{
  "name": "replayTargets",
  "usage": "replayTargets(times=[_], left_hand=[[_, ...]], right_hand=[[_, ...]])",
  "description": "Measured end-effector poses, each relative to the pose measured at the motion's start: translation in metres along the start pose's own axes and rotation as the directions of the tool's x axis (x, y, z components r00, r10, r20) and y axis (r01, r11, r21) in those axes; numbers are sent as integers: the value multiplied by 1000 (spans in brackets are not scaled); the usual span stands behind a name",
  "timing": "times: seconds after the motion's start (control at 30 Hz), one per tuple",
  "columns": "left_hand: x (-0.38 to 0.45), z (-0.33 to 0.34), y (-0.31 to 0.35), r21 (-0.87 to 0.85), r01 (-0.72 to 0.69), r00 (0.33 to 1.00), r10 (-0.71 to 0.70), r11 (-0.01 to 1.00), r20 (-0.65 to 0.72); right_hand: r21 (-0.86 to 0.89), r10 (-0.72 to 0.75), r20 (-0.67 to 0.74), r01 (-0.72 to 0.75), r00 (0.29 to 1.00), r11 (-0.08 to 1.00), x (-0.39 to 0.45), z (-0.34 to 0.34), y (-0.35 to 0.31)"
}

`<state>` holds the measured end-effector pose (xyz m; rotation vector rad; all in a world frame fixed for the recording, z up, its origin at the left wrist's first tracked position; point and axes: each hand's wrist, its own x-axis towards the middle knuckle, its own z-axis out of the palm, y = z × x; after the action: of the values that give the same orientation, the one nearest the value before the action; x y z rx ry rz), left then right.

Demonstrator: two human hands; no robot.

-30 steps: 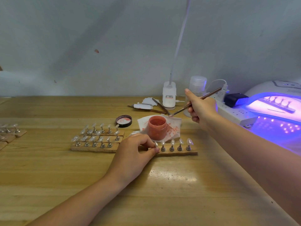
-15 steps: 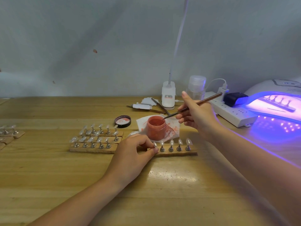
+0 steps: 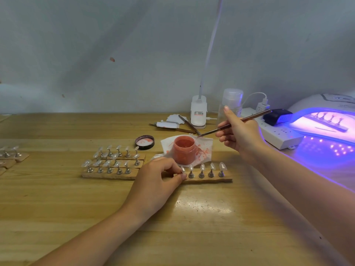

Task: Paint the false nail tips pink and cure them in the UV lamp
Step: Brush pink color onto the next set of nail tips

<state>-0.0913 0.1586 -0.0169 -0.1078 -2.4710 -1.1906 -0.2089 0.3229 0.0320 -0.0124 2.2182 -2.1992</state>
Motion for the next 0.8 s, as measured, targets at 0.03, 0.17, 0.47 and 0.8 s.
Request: replayTargets(times=[0.03, 0.17, 0.47, 0.8], left_hand=[[0, 0, 0, 9, -7, 1000, 7, 1000, 2], [-2, 0, 1, 53, -51, 999, 51, 997, 0], [-4, -1, 4, -13, -67, 996, 66, 998, -68], [-2, -3, 4, -138, 1, 998, -10, 990, -60]], right_hand=[[15, 17, 2, -17, 1000, 1000, 0, 1, 0], [116, 111, 32, -114, 993, 987, -2, 4, -1], [416, 215, 160, -264, 963, 871, -22, -3, -5], [215, -369, 137, 336, 919, 917, -77, -11, 22]])
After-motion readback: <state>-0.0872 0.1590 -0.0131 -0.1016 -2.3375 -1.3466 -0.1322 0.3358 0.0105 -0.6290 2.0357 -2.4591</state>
